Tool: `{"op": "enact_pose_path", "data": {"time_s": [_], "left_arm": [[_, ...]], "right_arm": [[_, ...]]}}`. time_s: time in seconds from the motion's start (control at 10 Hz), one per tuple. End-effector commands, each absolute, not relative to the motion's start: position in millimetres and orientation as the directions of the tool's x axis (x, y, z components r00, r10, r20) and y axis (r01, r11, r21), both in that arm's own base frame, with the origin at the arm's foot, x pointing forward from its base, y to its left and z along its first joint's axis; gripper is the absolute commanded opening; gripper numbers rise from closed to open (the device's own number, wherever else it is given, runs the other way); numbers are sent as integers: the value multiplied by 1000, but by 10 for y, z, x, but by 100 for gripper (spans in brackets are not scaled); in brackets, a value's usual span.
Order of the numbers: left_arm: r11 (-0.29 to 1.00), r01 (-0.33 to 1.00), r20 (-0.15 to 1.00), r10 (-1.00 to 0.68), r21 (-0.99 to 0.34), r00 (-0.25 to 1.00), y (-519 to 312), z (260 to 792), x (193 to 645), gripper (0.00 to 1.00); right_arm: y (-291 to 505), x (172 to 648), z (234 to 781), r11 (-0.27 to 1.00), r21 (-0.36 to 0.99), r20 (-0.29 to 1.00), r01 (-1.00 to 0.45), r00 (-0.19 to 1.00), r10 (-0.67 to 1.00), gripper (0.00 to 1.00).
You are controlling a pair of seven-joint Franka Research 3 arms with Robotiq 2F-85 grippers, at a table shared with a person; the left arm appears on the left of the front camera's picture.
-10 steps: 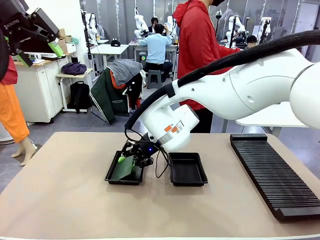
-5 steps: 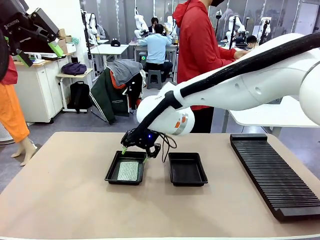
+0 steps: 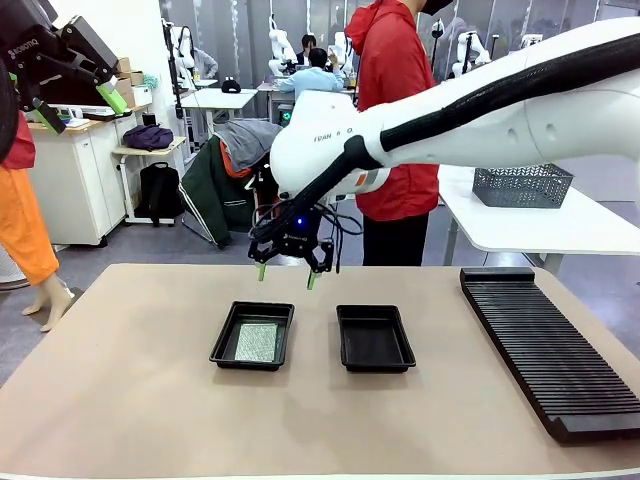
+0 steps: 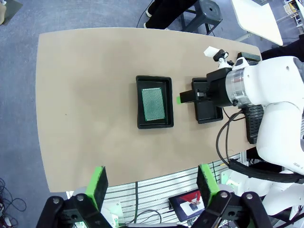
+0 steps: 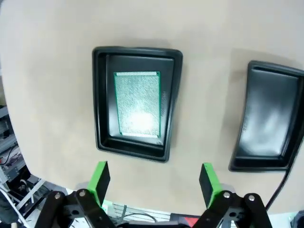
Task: Inspect and transfer BCBs to ESD trays.
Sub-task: Pick up the Blank PCB from the PCB Rack and place it in the left ESD tray.
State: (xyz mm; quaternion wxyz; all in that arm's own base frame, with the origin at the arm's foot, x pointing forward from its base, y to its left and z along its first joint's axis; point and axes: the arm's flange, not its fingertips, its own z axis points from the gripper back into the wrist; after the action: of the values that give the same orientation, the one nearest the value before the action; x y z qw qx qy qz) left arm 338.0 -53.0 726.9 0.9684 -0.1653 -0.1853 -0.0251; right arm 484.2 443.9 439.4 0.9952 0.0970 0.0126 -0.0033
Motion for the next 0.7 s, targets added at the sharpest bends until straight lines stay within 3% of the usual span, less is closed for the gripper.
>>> {"op": "enact_pose_path", "data": {"time_s": [0.0, 0.6], "left_arm": [[944, 108, 365, 13, -311, 931, -531, 7259, 3382, 100], [944, 108, 365, 13, -311, 931, -531, 7259, 3382, 100]], "right_arm": [[4420, 4822, 4470, 990, 141, -25, 29, 999, -25, 100], [4384, 4837, 4505, 987, 161, -32, 5, 999, 0, 100]]}}
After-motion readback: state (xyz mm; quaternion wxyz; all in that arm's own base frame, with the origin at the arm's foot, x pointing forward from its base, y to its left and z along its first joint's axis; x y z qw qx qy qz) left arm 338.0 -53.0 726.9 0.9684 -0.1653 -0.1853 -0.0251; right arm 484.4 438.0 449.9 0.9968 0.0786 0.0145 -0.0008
